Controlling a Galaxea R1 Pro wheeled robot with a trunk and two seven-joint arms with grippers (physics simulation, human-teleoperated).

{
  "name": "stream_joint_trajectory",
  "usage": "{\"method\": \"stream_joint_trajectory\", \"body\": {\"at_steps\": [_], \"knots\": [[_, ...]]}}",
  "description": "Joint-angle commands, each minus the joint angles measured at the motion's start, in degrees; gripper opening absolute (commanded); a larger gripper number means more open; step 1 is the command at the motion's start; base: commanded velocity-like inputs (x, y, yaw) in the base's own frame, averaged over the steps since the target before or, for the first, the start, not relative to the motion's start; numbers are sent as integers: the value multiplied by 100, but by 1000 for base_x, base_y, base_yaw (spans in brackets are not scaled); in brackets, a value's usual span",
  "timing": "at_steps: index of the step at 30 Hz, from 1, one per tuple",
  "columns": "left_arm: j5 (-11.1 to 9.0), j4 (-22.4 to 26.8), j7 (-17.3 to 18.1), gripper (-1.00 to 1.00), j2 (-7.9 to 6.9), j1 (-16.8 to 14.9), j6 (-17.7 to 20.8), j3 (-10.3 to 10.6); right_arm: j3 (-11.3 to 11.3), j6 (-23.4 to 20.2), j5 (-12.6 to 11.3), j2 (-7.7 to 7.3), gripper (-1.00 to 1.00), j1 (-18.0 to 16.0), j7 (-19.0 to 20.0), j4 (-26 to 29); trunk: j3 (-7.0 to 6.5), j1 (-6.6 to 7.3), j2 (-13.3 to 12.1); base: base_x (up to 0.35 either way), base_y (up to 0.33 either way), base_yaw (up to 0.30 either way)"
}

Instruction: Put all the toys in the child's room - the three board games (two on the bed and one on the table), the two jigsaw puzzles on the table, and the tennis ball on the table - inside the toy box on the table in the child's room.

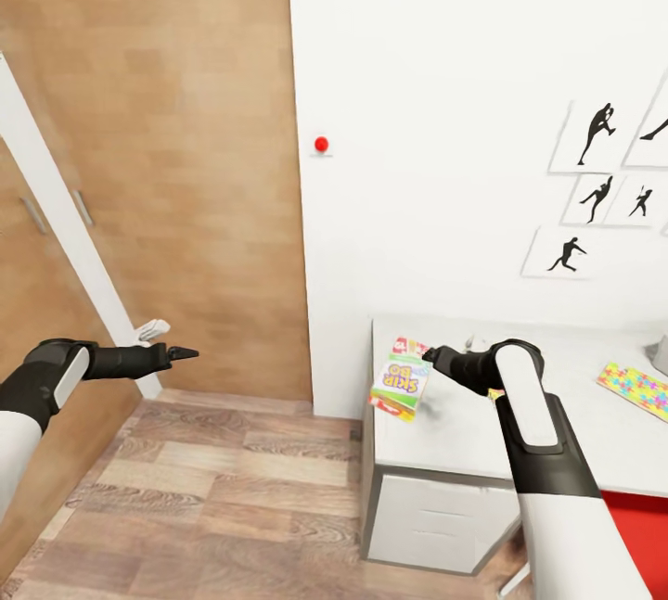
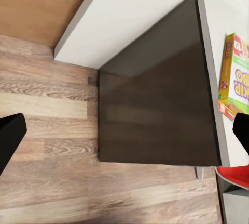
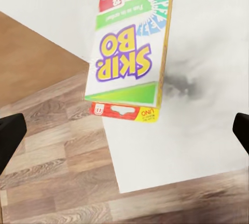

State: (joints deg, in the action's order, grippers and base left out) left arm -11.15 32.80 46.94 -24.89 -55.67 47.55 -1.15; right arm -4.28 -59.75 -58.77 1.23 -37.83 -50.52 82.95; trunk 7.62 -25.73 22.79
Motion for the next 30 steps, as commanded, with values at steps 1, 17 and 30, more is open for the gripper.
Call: {"method": "stream_joint_trajectory", "body": {"at_steps": [1,17,30], "knots": [[-5,-1,19,100,0,-5,22,-6,-2,-25,-47,17,100,-3,-85,11,13,-5,12,108,167,0],[6,-1,52,100,-12,-5,2,4,152,-25,-75,-5,100,-6,-124,-6,5,-5,12,27,28,-169],[16,-1,43,100,-9,-5,-8,10,164,-25,-68,7,100,-6,-124,-7,1,-5,12,134,73,-112]]}}
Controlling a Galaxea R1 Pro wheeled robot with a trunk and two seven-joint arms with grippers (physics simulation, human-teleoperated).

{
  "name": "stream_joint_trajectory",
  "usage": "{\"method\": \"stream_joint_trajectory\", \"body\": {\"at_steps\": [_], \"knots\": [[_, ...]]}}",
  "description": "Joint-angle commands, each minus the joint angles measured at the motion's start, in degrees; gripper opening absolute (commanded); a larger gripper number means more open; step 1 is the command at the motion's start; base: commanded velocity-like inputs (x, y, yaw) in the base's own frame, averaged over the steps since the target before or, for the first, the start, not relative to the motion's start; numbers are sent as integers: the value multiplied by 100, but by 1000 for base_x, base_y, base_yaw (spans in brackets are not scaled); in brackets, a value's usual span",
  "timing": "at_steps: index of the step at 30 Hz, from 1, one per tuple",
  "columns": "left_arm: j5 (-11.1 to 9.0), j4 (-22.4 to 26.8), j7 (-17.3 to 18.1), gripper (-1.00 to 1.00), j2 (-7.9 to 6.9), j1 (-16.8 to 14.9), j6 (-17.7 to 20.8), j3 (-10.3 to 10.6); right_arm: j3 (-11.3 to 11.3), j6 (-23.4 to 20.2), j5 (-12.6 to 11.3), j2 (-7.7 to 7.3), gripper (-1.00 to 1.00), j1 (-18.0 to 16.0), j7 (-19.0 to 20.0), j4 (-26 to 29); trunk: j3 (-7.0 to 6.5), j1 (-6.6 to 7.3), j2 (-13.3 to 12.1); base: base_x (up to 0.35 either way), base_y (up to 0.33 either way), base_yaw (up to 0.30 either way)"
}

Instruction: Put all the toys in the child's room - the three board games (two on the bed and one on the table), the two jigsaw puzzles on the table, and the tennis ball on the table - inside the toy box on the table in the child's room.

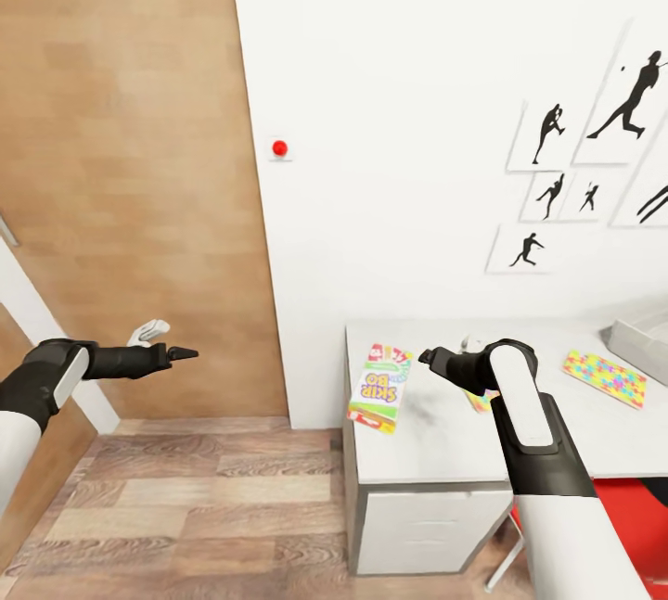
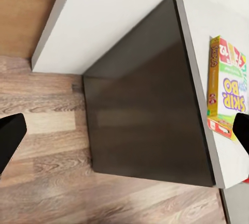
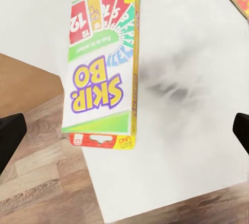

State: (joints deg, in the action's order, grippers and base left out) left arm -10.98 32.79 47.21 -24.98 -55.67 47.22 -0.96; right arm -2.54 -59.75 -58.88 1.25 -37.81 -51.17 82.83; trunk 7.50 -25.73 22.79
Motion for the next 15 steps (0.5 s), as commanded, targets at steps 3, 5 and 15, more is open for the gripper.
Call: {"method": "stream_joint_trajectory", "body": {"at_steps": [3,5,15], "knots": [[0,-1,15,100,0,-5,25,-10,-7,-25,-55,7,100,-7,-60,5,13,-6,12,130,68,-4],[0,-1,11,100,4,-5,21,-10,-4,-25,-54,13,100,-5,-60,5,13,-6,12,113,37,-2],[0,-1,8,100,11,-5,21,-10,0,-25,-45,41,100,-6,-60,5,13,-6,12,238,24,0]]}}
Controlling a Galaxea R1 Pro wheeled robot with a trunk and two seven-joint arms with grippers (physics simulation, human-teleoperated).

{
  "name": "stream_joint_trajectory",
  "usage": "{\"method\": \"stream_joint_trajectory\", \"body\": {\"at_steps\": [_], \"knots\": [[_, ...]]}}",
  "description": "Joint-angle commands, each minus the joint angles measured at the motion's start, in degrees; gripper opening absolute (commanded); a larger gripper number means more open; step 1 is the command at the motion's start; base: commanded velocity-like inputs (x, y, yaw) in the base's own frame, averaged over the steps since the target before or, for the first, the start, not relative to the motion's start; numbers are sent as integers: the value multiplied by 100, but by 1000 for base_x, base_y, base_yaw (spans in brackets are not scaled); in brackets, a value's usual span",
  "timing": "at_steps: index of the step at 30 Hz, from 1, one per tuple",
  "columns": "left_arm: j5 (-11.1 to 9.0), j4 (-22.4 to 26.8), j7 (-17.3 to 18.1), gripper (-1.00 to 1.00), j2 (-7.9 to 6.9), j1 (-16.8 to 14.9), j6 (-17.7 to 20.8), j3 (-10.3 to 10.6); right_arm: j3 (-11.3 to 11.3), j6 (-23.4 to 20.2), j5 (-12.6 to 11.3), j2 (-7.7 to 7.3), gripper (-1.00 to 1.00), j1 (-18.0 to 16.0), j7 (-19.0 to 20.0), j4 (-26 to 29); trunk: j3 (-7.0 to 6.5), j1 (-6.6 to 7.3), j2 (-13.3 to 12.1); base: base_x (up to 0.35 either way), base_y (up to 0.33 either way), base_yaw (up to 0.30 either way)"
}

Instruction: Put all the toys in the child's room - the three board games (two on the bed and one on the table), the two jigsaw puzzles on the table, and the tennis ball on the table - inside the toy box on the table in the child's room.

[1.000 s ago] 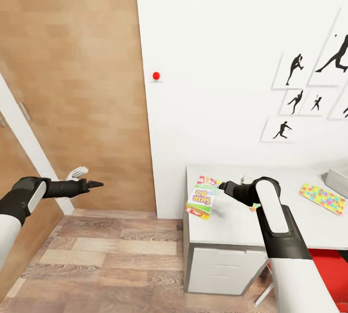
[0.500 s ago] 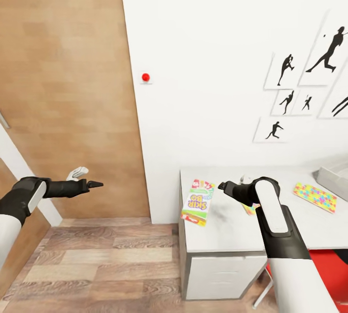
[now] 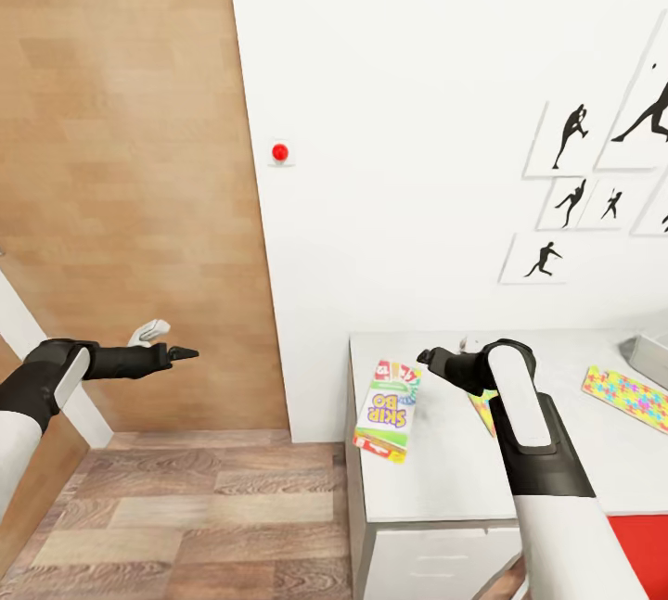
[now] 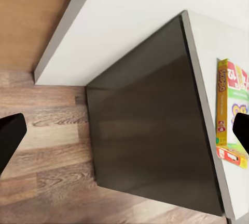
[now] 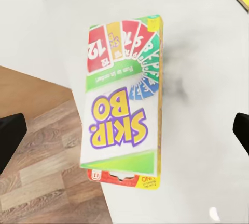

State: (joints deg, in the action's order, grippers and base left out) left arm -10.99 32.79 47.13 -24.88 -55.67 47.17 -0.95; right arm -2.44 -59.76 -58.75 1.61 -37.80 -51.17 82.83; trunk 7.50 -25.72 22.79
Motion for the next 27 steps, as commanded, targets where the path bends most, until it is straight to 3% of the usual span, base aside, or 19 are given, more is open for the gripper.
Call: {"method": "stream_joint_trajectory", "body": {"at_steps": [1,10,27], "knots": [[1,0,12,100,0,-4,24,-10,-10,-24,-58,5,100,-6,-60,5,13,-6,13,150,-10,0],[8,0,-15,100,1,1,25,-10,-7,-24,-64,10,100,0,-60,-2,13,-6,13,124,-65,0],[16,0,-35,100,-11,19,12,-10,-10,-24,-62,4,100,15,-64,-72,13,-6,13,8,-5,0]]}}
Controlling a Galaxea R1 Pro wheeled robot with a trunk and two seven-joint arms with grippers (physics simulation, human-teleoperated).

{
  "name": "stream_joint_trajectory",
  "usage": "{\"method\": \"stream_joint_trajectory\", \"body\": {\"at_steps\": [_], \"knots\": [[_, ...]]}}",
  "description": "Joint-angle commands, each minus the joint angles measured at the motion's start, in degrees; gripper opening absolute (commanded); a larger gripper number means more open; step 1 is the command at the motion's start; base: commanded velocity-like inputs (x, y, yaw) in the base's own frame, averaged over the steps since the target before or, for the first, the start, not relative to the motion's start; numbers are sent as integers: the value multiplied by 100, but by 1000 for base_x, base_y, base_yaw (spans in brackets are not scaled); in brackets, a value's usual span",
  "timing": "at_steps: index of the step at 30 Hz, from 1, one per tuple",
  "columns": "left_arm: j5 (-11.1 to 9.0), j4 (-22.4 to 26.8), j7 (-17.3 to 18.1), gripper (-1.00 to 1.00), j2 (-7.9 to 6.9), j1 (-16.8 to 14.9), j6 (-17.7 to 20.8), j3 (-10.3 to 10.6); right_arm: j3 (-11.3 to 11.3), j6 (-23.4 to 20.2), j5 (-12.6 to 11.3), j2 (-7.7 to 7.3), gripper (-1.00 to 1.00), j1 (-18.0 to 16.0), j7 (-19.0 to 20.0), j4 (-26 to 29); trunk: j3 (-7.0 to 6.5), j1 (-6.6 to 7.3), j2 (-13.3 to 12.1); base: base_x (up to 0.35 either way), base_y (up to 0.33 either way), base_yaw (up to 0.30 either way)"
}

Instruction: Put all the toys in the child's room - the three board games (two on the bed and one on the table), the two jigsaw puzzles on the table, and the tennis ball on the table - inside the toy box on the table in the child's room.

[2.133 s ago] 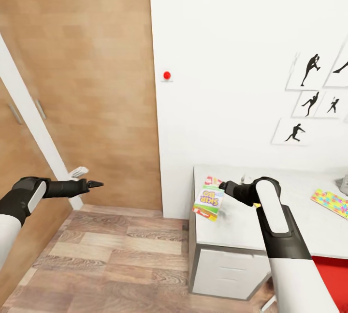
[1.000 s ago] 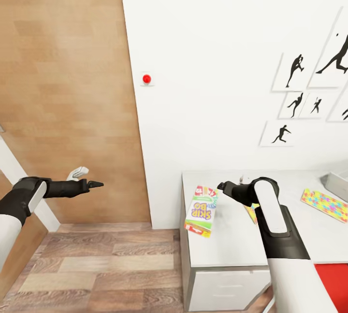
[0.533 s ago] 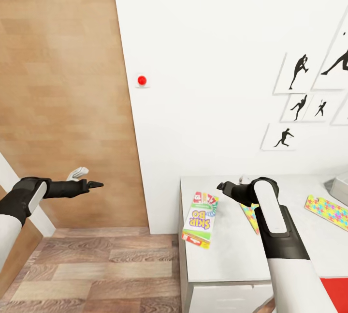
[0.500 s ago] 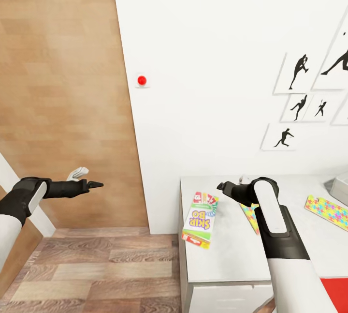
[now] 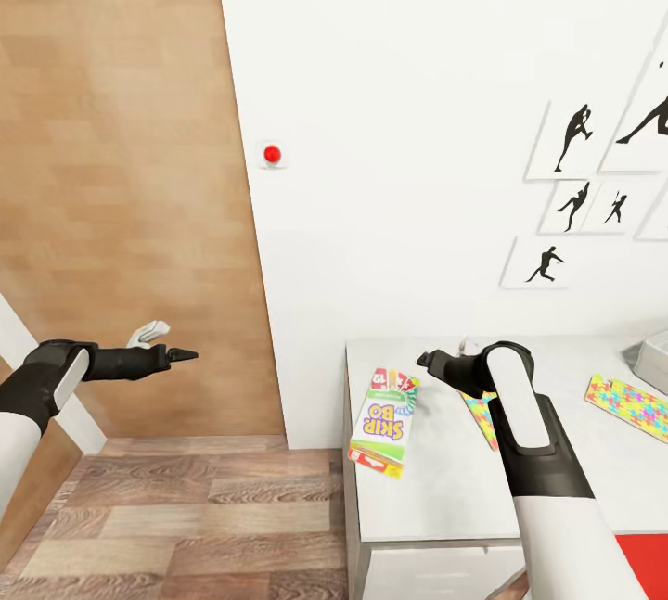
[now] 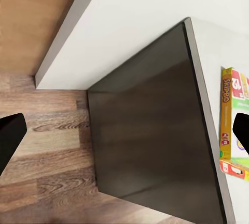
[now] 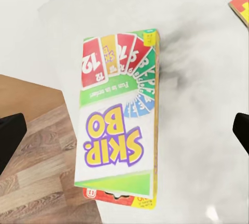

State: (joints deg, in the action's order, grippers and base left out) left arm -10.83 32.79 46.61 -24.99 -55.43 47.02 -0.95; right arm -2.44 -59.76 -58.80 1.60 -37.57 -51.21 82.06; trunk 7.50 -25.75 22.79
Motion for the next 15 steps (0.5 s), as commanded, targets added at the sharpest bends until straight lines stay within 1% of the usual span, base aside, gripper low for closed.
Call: {"method": "stream_joint_trajectory", "body": {"at_steps": [1,6,15], "knots": [[1,0,14,100,3,14,25,-10,-14,-24,-56,-13,100,-12,-62,-97,14,-4,13,0,0,0],[2,0,7,100,23,38,19,-10,-24,-24,-58,-40,100,-27,-64,-384,26,-4,13,0,0,0],[2,0,11,100,24,49,-37,-10,-20,-24,-62,-29,100,-49,-64,-477,97,-4,13,0,0,0]]}}
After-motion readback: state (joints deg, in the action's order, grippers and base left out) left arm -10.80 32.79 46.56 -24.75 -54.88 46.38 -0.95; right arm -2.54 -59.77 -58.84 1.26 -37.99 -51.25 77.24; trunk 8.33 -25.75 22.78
